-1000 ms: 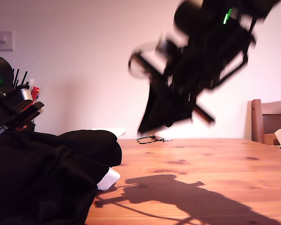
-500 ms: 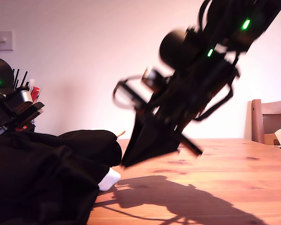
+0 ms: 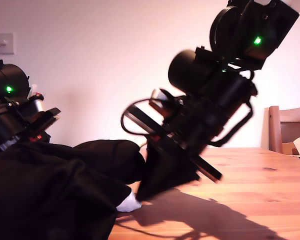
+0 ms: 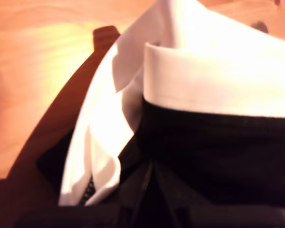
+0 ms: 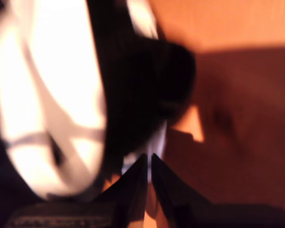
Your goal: Fold the shorts in front of you. After folding it, place it to the left side.
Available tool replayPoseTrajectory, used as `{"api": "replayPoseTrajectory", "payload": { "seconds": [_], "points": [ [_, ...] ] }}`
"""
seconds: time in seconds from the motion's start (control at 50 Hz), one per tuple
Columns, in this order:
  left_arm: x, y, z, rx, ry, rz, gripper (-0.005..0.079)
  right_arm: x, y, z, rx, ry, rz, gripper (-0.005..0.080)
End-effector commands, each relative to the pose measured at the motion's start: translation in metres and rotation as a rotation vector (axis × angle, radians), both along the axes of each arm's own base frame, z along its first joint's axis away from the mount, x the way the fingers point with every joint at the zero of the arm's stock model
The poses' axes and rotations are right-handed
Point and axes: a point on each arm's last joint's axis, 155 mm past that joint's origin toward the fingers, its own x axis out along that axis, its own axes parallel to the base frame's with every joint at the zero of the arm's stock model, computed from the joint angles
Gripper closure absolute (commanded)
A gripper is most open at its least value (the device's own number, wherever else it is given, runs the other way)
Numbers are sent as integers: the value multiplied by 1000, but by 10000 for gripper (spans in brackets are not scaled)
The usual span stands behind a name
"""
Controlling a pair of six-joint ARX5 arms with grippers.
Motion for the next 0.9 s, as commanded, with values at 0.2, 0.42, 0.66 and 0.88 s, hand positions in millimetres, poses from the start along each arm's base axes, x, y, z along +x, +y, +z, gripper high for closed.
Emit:
{"api": "replayPoseTrajectory", "payload": {
  "seconds": [0.2,0.42,0.66,0.88],
  "points": [
    [-21,-3,-38,19,135,1,761,-8,-2,-10,-12,18,19,763],
    [-19,-5,-37,9,126,3,761,-11,-8,-17,-57,-3,48,763],
    [-18,-6,-37,8,124,4,761,-17,-3,-19,-72,-45,109,763],
    [-20,-5,-37,8,131,3,761,-6,12,-20,-55,-141,122,763]
  ]
}}
